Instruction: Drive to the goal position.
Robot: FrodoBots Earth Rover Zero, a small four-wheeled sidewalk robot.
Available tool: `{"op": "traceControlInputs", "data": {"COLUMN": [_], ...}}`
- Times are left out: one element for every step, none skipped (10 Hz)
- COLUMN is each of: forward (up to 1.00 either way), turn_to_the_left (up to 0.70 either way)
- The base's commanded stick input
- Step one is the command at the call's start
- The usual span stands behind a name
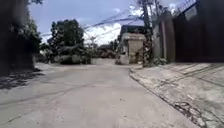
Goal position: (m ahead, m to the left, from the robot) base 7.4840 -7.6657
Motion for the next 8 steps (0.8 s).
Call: {"op": "traceControlInputs", "data": {"forward": [1.0, 1.0, 1.0, 1.0, 1.0, 1.0, 1.0, 1.0], "turn_to_the_left": [0.0, 0.0, -0.01, -0.01, -0.01, -0.02, -0.04, -0.03]}}
